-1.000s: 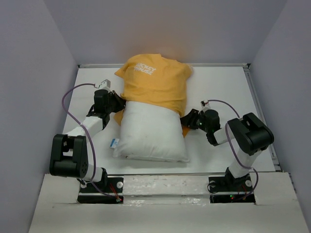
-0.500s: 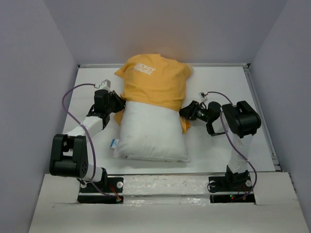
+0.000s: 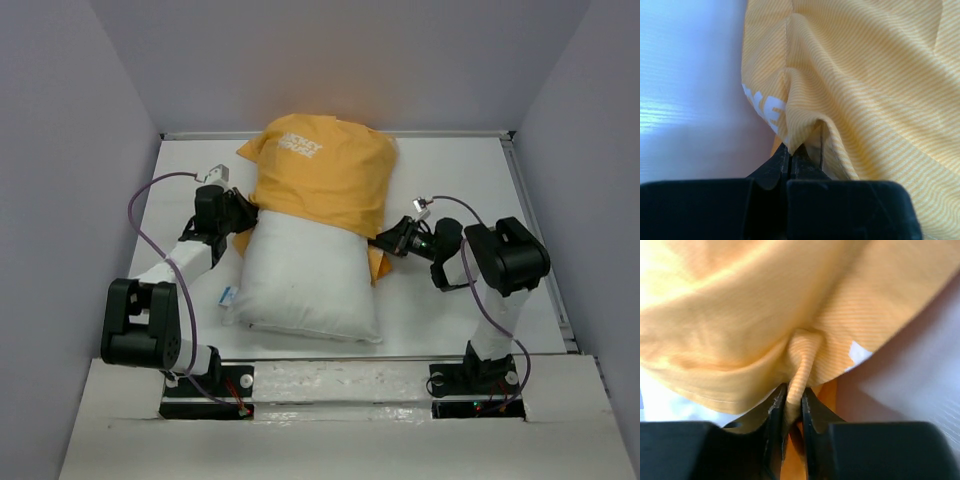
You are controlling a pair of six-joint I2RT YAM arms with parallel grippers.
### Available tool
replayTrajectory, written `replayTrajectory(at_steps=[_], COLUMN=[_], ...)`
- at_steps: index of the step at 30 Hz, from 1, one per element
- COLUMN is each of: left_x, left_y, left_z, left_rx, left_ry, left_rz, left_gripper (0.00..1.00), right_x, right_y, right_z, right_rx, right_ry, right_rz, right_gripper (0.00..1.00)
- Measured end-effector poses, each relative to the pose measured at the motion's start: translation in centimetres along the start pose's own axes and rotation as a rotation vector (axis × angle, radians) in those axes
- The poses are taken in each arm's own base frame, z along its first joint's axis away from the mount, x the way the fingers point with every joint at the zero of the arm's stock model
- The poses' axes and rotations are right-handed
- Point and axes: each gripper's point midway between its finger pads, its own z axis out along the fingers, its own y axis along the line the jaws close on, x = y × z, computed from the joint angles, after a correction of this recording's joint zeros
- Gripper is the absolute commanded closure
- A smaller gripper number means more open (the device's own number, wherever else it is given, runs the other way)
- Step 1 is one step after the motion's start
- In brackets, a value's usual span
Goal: Put the pillow into the pillowcase
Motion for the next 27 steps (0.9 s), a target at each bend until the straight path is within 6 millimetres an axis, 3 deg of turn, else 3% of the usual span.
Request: replayTrajectory(at_steps=[2, 3, 4, 8, 10, 13, 15, 17, 19, 22, 24, 27], left_x=[-0.1, 0.0, 0.1, 0.8, 0.9, -0.2, -1.9, -4.8, -7.8, -11.1, -12.4, -14.0], left_y=[-0.2, -0.3, -0.4, -1.3, -2.5, -6.1, -8.8, -12.7, -16.7, -22.1, -24.2, -25.7], left_z=[-0.4, -0.5, -0.9, -2.6, -4.1, -8.1, -10.8, -14.5, -18.8, -24.9, -27.3, -29.2], left_rx=[0.006, 0.008, 0.013, 0.052, 0.094, 0.201, 0.273, 0.376, 0.489, 0.665, 0.739, 0.785], left_ry=[-0.007, -0.007, -0.007, 0.017, 0.030, 0.019, -0.002, -0.055, -0.123, -0.204, -0.246, -0.282], left_rz=[0.002, 0.002, 0.000, -0.015, -0.021, -0.018, -0.003, 0.018, 0.049, 0.110, 0.142, 0.162], left_gripper=[1.00, 1.00, 1.00, 1.00, 1.00, 1.00, 1.00, 1.00, 1.00, 1.00, 1.00, 1.00], right_x=[-0.9, -1.2, -1.1, 1.2, 2.0, 1.4, -0.6, -3.0, -6.6, -11.7, -13.9, -15.3], right_y=[1.3, 2.1, 2.6, 3.8, 5.7, 10.5, 16.7, 24.3, 32.5, 40.4, 42.6, 41.2], right_z=[0.0, -0.1, -0.1, -1.0, -1.9, -3.5, -5.1, -7.0, -9.1, -11.1, -11.3, -10.6], right_rx=[-0.013, -0.022, -0.025, 0.012, 0.020, 0.018, -0.042, -0.127, -0.221, -0.323, -0.348, -0.288], right_ry=[-0.024, -0.033, -0.032, 0.029, 0.075, 0.121, 0.104, 0.078, 0.025, -0.054, -0.088, -0.111], right_rz=[-0.049, -0.073, -0.084, -0.071, -0.065, -0.123, -0.228, -0.327, -0.427, -0.561, -0.613, -0.574], right_gripper=[0.75, 0.96, 1.00, 1.00, 1.00, 1.00, 1.00, 1.00, 1.00, 1.00, 1.00, 1.00])
